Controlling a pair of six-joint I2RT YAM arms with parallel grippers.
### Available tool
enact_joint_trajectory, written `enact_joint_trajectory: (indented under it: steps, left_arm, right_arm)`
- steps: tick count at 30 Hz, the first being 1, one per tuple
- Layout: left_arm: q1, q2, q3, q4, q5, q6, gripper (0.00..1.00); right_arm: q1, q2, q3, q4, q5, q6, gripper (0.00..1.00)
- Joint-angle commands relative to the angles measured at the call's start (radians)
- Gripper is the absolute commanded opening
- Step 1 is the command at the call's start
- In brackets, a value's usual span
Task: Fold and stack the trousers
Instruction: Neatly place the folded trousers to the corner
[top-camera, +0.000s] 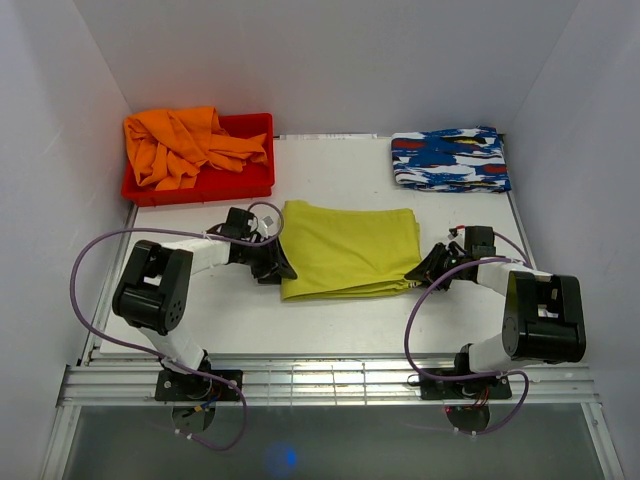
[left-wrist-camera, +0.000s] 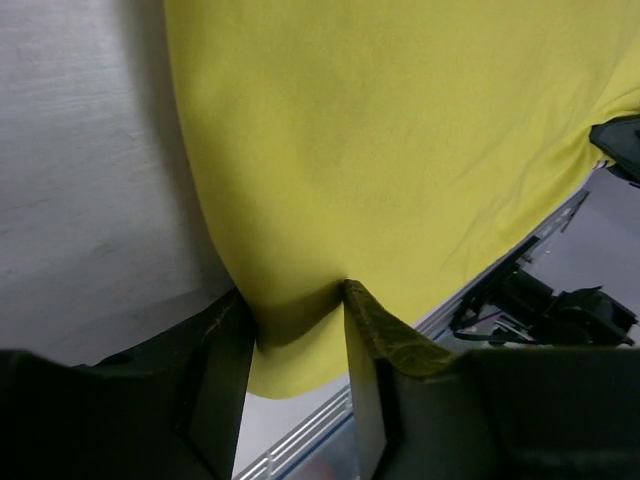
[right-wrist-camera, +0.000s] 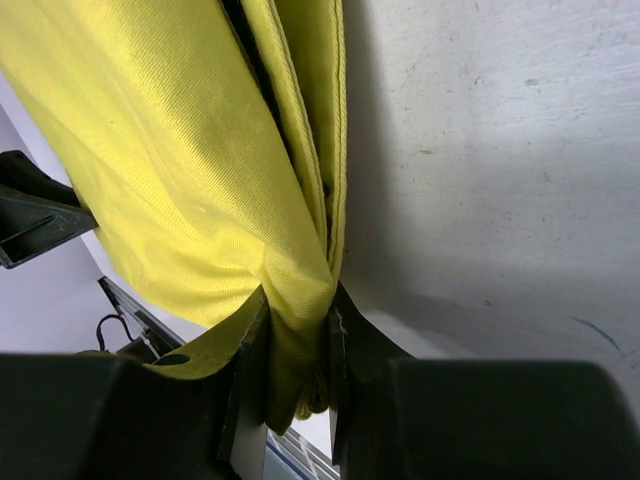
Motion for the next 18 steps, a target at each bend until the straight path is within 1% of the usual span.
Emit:
enact_joint_trajectory:
  steps: [1,2,5,6,9,10,11,12,13,14,15,16,18]
  left_arm:
    - [-0.023,0.028,0.005,0.014,-0.074,-0.004,0.5]
    - [-0.022,0.029,0.011,-0.007,-0.085,-0.008,0.47]
    - [-0.022,0.025,0.063,-0.056,-0.125,0.016,0.15]
    - [-0.023,0.022,0.083,-0.076,-0.143,0.035,0.0]
    - [-0.037,0.016,0.181,-0.147,-0.206,0.099,0.0]
    - [-0.048,0.016,0.209,-0.162,-0.22,0.122,0.0]
    - [-0.066,0.016,0.276,-0.195,-0.257,0.149,0.0]
    - [-0.112,0.017,0.313,-0.212,-0.281,0.18,0.0]
    - [-0.133,0.025,0.347,-0.237,-0.303,0.24,0.0]
    - [-0.158,0.031,0.403,-0.246,-0.32,0.263,0.0]
    - [-0.187,0.036,0.427,-0.252,-0.346,0.28,0.0]
    - [-0.198,0.049,0.45,-0.257,-0.357,0.307,0.0]
    - [-0.221,0.065,0.509,-0.26,-0.39,0.329,0.0]
  right_arm:
    - [0.007,-0.025,0.033,-0.009,0.035,-0.033,0.08]
    - [0.007,-0.029,0.035,-0.01,0.036,-0.033,0.08]
    - [0.008,-0.032,0.054,-0.028,0.058,-0.051,0.08]
    - [0.008,-0.033,0.067,-0.059,0.082,-0.06,0.08]
    - [0.01,-0.044,0.137,-0.116,0.139,-0.14,0.08]
    - [0.016,-0.056,0.16,-0.157,0.157,-0.19,0.08]
    - [0.022,-0.064,0.21,-0.176,0.179,-0.218,0.08]
    - [0.028,-0.073,0.235,-0.189,0.222,-0.244,0.08]
    - [0.048,-0.091,0.261,-0.217,0.245,-0.298,0.08]
    - [0.06,-0.101,0.306,-0.228,0.272,-0.322,0.08]
    - [0.068,-0.11,0.326,-0.235,0.327,-0.347,0.08]
    - [0.114,-0.128,0.346,-0.242,0.352,-0.373,0.08]
    - [0.143,-0.148,0.386,-0.249,0.424,-0.445,0.08]
